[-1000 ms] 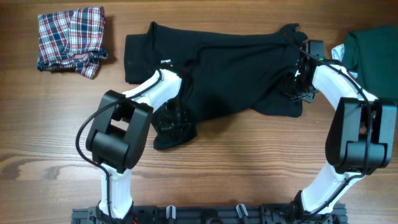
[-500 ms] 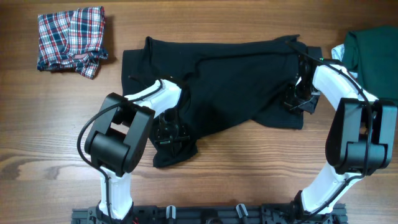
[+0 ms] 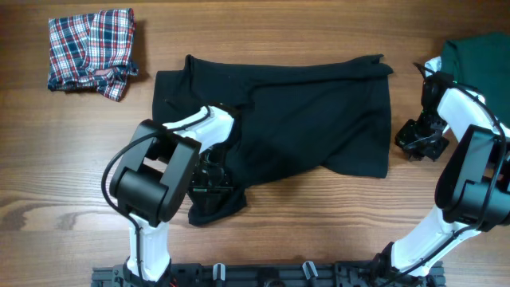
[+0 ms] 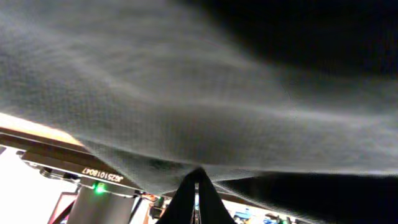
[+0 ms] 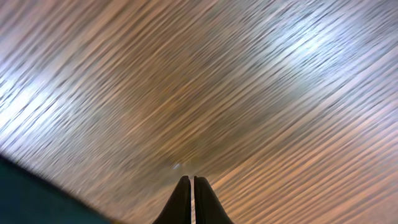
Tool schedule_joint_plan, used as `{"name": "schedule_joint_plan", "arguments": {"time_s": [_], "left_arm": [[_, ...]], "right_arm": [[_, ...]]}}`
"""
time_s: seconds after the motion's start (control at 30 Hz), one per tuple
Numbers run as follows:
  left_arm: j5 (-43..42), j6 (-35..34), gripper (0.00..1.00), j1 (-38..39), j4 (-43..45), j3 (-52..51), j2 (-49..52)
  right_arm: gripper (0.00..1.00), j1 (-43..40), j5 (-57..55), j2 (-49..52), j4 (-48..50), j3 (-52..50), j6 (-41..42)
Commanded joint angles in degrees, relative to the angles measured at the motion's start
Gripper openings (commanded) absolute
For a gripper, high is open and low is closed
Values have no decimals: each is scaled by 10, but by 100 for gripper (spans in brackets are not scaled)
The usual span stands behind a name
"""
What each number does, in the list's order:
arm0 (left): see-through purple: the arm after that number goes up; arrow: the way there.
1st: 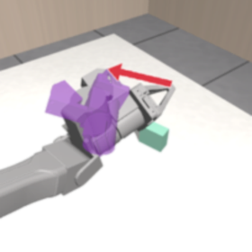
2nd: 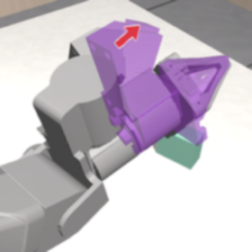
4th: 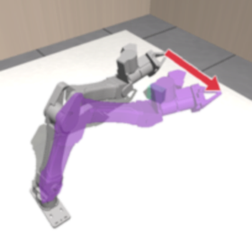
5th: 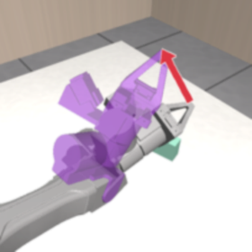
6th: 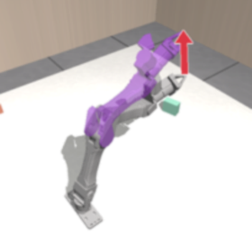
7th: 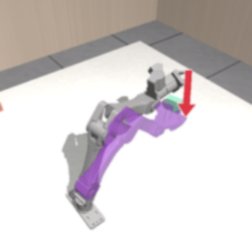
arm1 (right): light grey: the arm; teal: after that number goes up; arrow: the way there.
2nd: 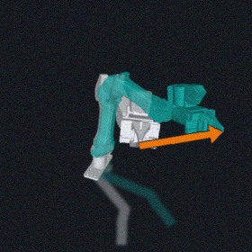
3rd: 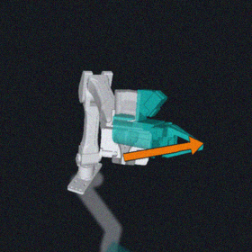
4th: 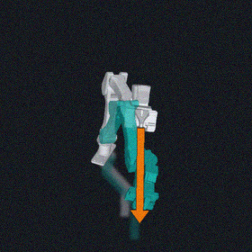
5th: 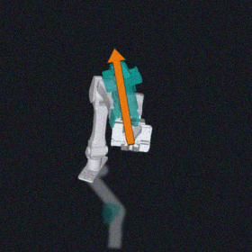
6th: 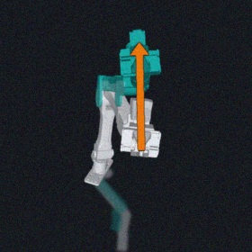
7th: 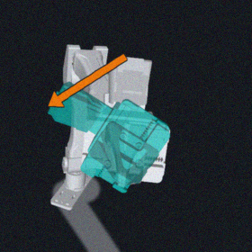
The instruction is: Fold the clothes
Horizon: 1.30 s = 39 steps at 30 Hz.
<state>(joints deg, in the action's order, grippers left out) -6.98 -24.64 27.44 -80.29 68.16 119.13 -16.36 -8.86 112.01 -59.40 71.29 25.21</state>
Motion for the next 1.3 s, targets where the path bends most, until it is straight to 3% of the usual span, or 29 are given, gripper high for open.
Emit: {"name": "schedule_joint_plan", "arguments": {"time_s": [0.0,0.17,0.37,0.87,1.27], "left_arm": [[21,2,4,-32,-4,-14,-9],[22,3,4,-42,-3,-14,-10],[21,4,4,-42,5,-14,-10],[19,4,4,-42,23,-14,-10],[19,19,4,-42,9,-14,-10]], "right_arm": [[4,29,34,-61,-11,-2,-14],[5,76,165,-202,-34,-2,-86],[6,113,195,-222,-43,-48,-83],[6,119,195,-221,179,-262,42],[14,94,52,-195,180,-290,175]]}}
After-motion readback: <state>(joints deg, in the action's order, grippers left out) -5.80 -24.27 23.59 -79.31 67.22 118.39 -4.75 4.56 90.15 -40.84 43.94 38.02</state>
